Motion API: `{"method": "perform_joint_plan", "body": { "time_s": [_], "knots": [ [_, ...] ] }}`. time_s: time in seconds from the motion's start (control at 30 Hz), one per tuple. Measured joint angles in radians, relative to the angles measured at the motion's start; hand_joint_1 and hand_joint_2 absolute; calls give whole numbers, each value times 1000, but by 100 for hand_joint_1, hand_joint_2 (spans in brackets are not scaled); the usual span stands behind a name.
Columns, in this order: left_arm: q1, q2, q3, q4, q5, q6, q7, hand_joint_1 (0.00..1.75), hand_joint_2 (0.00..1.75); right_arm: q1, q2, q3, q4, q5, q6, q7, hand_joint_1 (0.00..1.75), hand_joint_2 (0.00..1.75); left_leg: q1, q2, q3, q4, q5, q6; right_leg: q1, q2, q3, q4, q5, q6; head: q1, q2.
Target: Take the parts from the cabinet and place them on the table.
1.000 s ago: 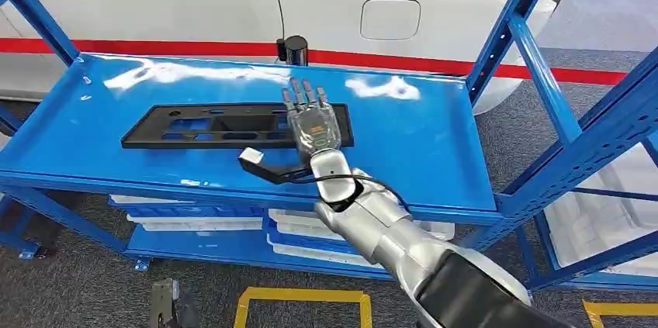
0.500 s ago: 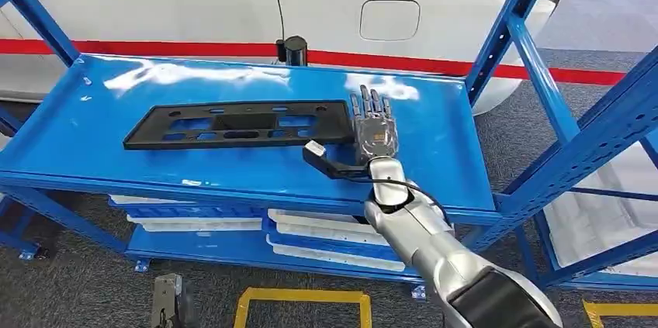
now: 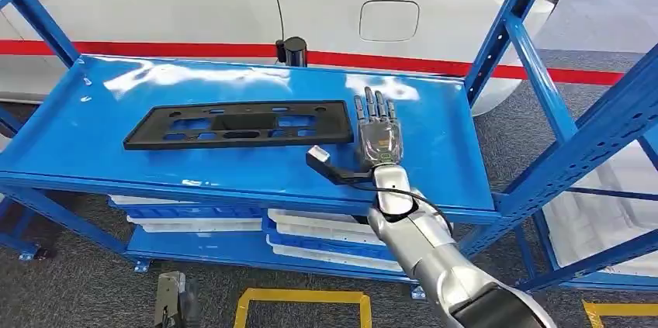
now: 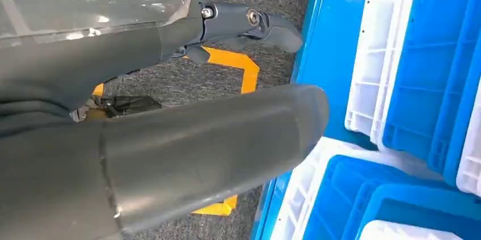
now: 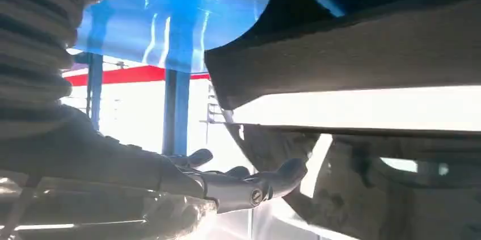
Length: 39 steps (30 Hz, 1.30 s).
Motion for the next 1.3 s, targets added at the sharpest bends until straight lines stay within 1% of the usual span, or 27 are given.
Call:
{"method": "perform_joint_plan", "body": {
  "time_s": [0.13,0.3,0.47,0.57,0.73,1.0,1.3],
  "knots": [
    [0,0,-2,0,-3,-2,0,0,0,23,19,-20,-36,31,3,-25,0,175,0,0,-1,0,0,0,0,0,-1,0,0,0,0,0],
    [-1,0,-8,0,-7,-9,0,0,0,39,44,-22,-72,42,21,-53,0,175,0,0,-2,0,0,0,0,0,-1,0,0,0,0,0],
    [-6,0,-16,0,-14,-12,9,0,0,48,85,-21,-115,41,48,-88,0,175,0,0,-2,0,0,0,0,0,-2,0,0,0,0,0],
    [-9,-2,-25,0,-19,-12,10,0,0,49,109,-20,-131,41,56,-89,0,175,0,0,-2,0,0,0,0,0,-2,0,0,0,0,0],
    [-10,-3,-28,0,-24,-16,13,0,0,49,129,-20,-142,41,66,-89,0,175,0,0,-3,0,0,0,0,0,-2,0,0,0,0,0],
    [-11,-14,-35,0,-5,-15,16,0,0,21,188,-12,-118,50,147,-30,0,175,0,0,-3,0,0,0,0,0,-3,0,0,0,0,0],
    [-11,-16,-33,0,26,-8,11,0,0,-21,224,8,-46,52,176,18,0,175,0,0,-3,0,0,0,0,0,-3,0,0,0,0,0]
  ]
}}
